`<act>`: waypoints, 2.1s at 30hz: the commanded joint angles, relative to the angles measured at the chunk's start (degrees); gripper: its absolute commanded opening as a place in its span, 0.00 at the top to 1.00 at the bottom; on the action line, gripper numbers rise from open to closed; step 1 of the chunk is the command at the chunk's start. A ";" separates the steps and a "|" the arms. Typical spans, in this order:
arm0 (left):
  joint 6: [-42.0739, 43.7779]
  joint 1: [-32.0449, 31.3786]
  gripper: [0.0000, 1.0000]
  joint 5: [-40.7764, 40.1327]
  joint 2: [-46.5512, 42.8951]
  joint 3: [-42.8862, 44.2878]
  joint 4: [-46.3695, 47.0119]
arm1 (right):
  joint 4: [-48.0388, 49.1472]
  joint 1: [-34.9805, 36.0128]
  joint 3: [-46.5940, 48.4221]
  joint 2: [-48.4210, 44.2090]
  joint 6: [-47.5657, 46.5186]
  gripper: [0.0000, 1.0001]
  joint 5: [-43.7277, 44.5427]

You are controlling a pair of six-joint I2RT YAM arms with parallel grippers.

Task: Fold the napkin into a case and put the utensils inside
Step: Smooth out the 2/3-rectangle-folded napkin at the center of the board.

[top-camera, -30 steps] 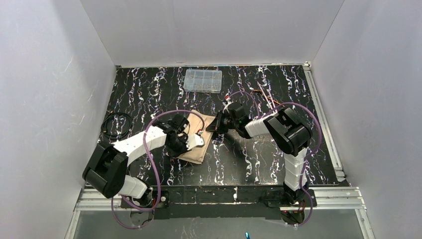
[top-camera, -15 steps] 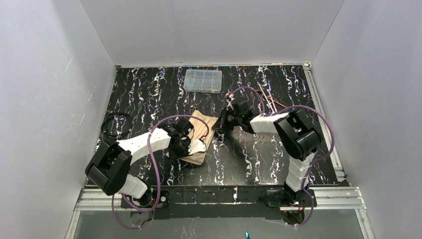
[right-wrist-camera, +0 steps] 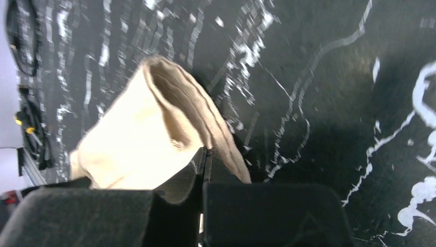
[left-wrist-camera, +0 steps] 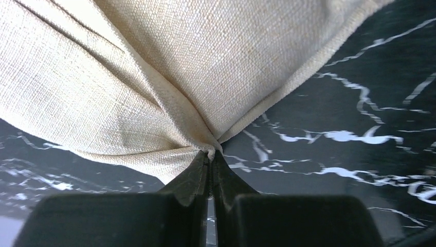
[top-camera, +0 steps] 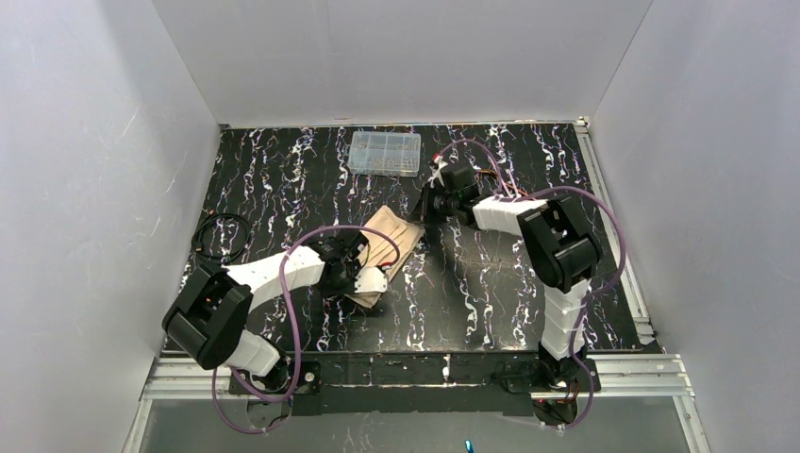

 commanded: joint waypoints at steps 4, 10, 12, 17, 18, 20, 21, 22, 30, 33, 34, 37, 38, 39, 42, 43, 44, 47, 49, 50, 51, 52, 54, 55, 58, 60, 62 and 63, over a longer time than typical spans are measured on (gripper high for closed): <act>10.97 0.60 1.00 -5.30 3.82 -3.39 7.24 | 2.82 0.04 -10.08 -2.21 0.43 0.99 2.56; 20.17 0.60 1.00 -6.07 2.80 -4.68 15.56 | 5.67 0.15 -27.42 -13.46 5.43 0.99 7.17; 25.57 0.68 1.00 -4.96 0.82 -7.27 19.58 | 4.06 0.12 -30.53 -18.55 6.06 0.99 8.44; 33.38 0.69 1.00 -3.76 -0.51 -11.50 24.78 | -4.19 -0.48 -27.26 -29.39 3.41 0.94 11.76; 33.82 0.70 1.00 -3.82 -0.35 -11.75 25.03 | -5.14 -0.72 -25.29 -30.29 3.07 0.93 10.87; 34.41 0.69 1.00 -3.56 -0.02 -12.63 25.71 | -4.94 -0.82 -21.30 -29.86 3.02 0.91 6.78; 34.53 0.72 1.00 -3.45 0.12 -12.88 26.10 | -2.80 -0.83 -19.34 -28.49 3.84 0.91 3.42; 34.69 0.75 1.00 -3.42 0.35 -13.08 26.47 | 0.18 -0.81 -17.52 -26.28 4.95 0.91 -0.34; 33.95 0.69 1.00 -3.79 1.24 -12.58 27.30 | 21.51 0.24 -2.42 0.27 18.13 0.99 -23.60; 34.18 0.69 1.00 -3.70 1.01 -12.91 27.48 | 23.25 0.07 -2.24 5.18 19.03 0.99 -23.73; 34.19 0.69 1.00 -3.76 0.94 -13.15 27.61 | 22.70 -0.12 -2.39 6.20 18.37 0.99 -23.40; 34.40 0.78 1.00 -3.68 0.83 -13.60 27.96 | 18.91 -0.69 -2.91 8.89 14.95 0.99 -22.06; 34.44 0.85 1.00 -3.73 0.88 -13.66 28.05 | 18.58 -0.96 -3.43 9.67 14.31 0.99 -21.66; 34.42 0.91 1.00 -3.81 0.91 -13.75 28.03 | 18.51 -1.07 -4.05 10.47 13.88 0.99 -21.32; 34.31 1.16 1.00 -3.85 0.84 -13.80 28.03 | 19.38 -1.56 -5.69 12.47 13.27 0.99 -20.64; 33.97 1.21 1.00 -3.88 0.82 -13.61 27.69 | 19.79 -1.60 -6.09 12.81 13.24 0.99 -20.30; 33.43 1.29 1.00 -3.98 0.73 -13.21 27.20 | 20.29 -1.76 -6.59 13.02 13.07 0.99 -19.88; 30.43 1.63 0.77 -4.16 -0.02 -10.81 24.60 | 21.70 -1.98 -7.85 13.07 12.32 0.99 -18.42; 27.90 2.02 0.62 -3.23 -1.38 -8.49 20.13 | 23.08 -2.20 -8.29 12.96 12.42 0.99 -18.01; 26.11 2.38 0.58 -2.04 -2.47 -7.21 17.30 | 23.33 -2.20 -8.29 12.92 12.38 0.99 -17.90; 24.59 2.86 0.55 -0.11 -3.85 -5.32 12.96 | 23.83 -2.21 -8.27 12.91 12.42 0.99 -17.84; 22.72 3.33 0.53 2.01 -5.04 -3.55 8.81 | 24.29 -2.21 -8.26 12.84 12.59 0.99 -17.80; 20.50 4.17 0.52 7.29 -7.83 -0.24 0.23 | 26.36 -2.25 -8.47 12.55 13.40 0.99 -17.88; 19.84 4.74 0.51 9.89 -9.39 1.09 -3.39 | 26.93 -2.19 -8.43 12.33 13.63 0.99 -17.87; 18.64 6.50 0.50 19.26 -12.81 6.32 -15.68 | 28.79 -2.16 -8.59 11.28 14.40 0.99 -18.03; 15.88 7.88 0.50 24.52 -11.90 11.10 -22.15 | 29.41 -2.14 -8.73 10.20 14.89 0.99 -17.97; 11.04 9.81 0.51 29.81 -8.42 16.67 -25.57 | 30.87 -2.07 -9.21 8.90 15.76 0.99 -17.90; 7.86 10.85 0.53 31.47 -6.13 19.31 -26.19 | 31.33 -2.01 -9.36 8.28 16.02 0.98 -17.70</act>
